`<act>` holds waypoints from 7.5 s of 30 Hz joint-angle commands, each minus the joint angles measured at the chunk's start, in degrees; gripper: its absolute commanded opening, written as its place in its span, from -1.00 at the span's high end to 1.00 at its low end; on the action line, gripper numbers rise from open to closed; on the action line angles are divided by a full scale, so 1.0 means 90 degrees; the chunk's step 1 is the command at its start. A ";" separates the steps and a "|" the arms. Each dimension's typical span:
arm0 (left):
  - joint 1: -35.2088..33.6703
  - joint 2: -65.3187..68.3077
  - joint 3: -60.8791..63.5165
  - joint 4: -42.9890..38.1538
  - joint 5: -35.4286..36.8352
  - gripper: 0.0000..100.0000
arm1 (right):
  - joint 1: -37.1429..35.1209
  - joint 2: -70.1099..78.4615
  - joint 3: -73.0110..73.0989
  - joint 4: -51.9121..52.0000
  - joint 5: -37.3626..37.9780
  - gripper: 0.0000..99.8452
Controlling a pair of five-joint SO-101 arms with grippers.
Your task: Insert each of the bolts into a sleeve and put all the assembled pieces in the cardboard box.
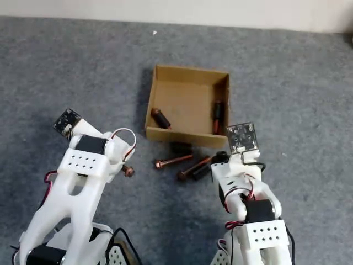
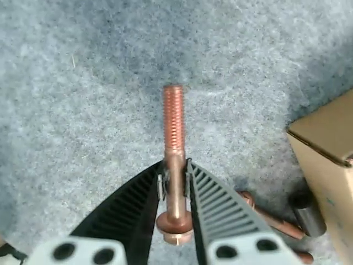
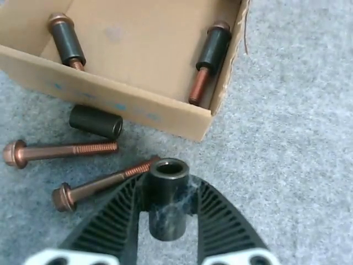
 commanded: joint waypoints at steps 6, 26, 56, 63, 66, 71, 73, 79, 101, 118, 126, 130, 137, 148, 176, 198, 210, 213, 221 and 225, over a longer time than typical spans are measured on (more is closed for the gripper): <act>-0.0083 -0.0239 -0.0063 -0.0039 -0.0186 0.62 | 0.0083 -0.0132 -0.0044 -0.0181 -0.0010 0.99; -0.0093 -0.0249 -0.0376 0.0010 -0.2813 0.62 | 0.0083 -0.0132 -0.0044 -0.0181 -0.0010 0.99; -0.0425 -0.0181 -0.0718 0.0010 -1.3001 0.82 | 0.0259 -0.0132 -0.0024 -0.0347 -0.0010 0.99; -0.0239 -0.0181 -0.0689 0.0010 -1.4242 0.68 | 0.0259 -0.0132 -0.0024 -0.0347 -0.0010 0.99; -0.0132 -0.0171 -0.0689 0.0156 -1.4711 0.67 | 0.0259 -0.0132 -0.0024 -0.0347 -0.0010 0.99; -0.0083 -0.0181 -0.0708 0.0889 -1.6020 0.67 | 0.0259 -0.0132 -0.0024 -0.0347 -0.0010 0.99; -0.0093 -0.0171 -0.0669 0.1006 -1.6361 0.67 | 0.0259 -0.0132 -0.0024 -0.0347 -0.0010 0.99; 0.0054 0.0171 -0.0698 0.0957 -1.6449 0.67 | 0.0259 -0.0132 -0.0024 -0.0347 -0.0010 0.99; 0.0298 0.3707 -0.1919 -0.0010 -1.6000 0.81 | 0.0259 -0.0132 -0.0024 -0.0347 -0.0010 0.99; 0.0571 0.2720 -0.1880 0.0244 -1.4252 0.99 | 0.0259 -0.0122 -0.0024 -0.0347 -0.0010 0.99; 0.0601 0.0386 -0.0982 0.0205 -1.2679 0.99 | 0.0259 -0.0122 -0.0024 -0.0347 -0.0010 0.99; 0.0571 -0.0630 -0.0698 0.0234 -1.1761 0.99 | 0.0259 -0.0122 -0.0024 -0.0347 -0.0010 0.99; 0.0591 -0.2105 -0.0327 0.0234 -0.9563 0.99 | 0.0259 -0.0122 -0.0024 -0.0347 -0.0010 0.99; 0.0620 -0.4049 0.0024 -0.0313 -0.7199 0.99 | 0.0230 -0.0132 -0.0024 -0.0347 -0.0020 0.99; 0.0581 -0.8210 0.2525 -0.3614 -0.4005 0.99 | -0.2134 -0.0132 -0.0161 -0.3013 -0.0029 0.99; 0.2046 -0.8230 0.3179 -0.3722 -0.4132 0.99 | -0.2418 -0.0142 0.2017 -0.6090 0.0713 0.99; 0.2271 -0.8230 0.4234 -0.5255 -0.4630 0.99 | -0.2965 -0.0142 0.2300 -0.6100 0.1543 0.99; 0.2271 -0.8230 0.4225 -0.5245 -0.4630 0.99 | -0.2955 -0.0142 0.2300 -0.6100 0.1543 0.99; 0.2300 -0.8230 0.4293 -0.4884 -0.4952 0.99 | -0.2652 -0.0142 0.2281 -0.6110 0.1504 0.99; 0.2300 -0.8230 0.4303 -0.4669 -0.4982 0.99 | -0.2652 -0.0142 0.2300 -0.6110 0.1524 0.99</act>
